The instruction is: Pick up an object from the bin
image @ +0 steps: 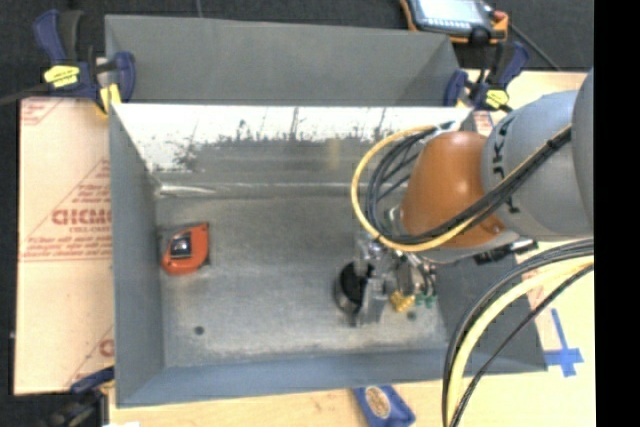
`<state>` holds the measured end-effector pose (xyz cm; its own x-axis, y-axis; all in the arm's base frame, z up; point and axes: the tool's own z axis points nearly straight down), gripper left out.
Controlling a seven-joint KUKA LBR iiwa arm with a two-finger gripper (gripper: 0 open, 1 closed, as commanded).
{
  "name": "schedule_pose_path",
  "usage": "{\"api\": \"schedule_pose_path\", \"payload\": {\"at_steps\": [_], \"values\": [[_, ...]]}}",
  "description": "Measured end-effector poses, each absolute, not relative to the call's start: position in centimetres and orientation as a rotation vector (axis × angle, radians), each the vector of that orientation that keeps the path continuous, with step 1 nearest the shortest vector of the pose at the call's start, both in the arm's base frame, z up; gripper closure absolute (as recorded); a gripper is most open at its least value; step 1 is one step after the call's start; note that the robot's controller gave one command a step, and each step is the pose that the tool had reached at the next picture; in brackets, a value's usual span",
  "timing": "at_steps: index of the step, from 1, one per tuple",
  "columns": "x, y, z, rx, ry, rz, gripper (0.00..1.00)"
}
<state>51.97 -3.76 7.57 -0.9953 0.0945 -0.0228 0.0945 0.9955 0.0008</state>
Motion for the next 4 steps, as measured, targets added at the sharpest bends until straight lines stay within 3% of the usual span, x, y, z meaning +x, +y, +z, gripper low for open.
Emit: {"api": "schedule_pose_path", "payload": {"at_steps": [2, 3, 4], "values": [[49.7, -1.8, 9.0, 0.139, 3.117, 0.001, 1.0], [50.5, -5.8, 8.5, 0.163, 3.12, 0.013, 1.0], [49.9, -6.3, 11.9, 0.198, 3.141, -0.005, 1.0]]}}
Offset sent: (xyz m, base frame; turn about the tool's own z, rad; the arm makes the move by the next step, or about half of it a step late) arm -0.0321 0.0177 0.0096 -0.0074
